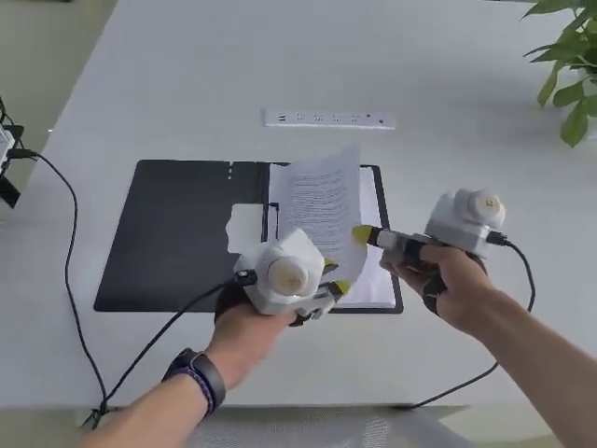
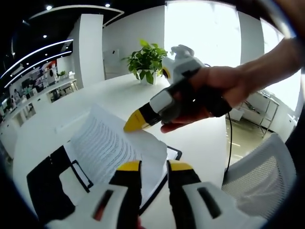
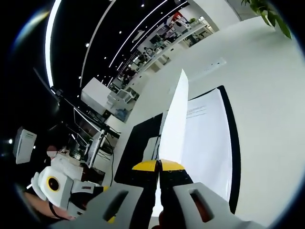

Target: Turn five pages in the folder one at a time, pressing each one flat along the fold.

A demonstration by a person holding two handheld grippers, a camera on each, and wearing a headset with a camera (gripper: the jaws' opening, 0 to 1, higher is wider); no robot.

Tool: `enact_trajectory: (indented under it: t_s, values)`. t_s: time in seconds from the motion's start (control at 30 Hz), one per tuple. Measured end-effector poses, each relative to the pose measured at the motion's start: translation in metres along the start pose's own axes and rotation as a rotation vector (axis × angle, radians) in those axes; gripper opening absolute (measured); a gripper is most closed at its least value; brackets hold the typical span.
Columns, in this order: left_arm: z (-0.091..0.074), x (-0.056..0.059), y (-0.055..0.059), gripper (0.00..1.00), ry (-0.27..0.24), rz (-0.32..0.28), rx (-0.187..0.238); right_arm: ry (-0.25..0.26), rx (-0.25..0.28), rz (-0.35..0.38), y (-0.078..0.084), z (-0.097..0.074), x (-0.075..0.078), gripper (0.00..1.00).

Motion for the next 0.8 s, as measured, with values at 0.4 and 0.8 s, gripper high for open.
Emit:
enact_trajectory:
  t_s: [0.4,0.8]
  values:
    - [-0.06,-0.037,0.018,0.38,-0.103,-0.056,0.023,-0.086,0.023,-0.064,-0.011,0.019,-0.035,0.0]
    - [-0.11,-0.069,0.041,0.44,-0.197,-0.133,0.044,-0.165,0.005,-0.115,-0.014,0.05,-0.073,0.0]
Point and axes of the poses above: the centre of the closed fingertips' face, and the gripper's own axes: z roughly forward along the fingers, x roughly to its right, y roughly out of its underside, the point moved 10 cm from there along -z, roughly backward along the fingers, and after that the axes turned 5 degrees about -z, right-handed, at the moved point
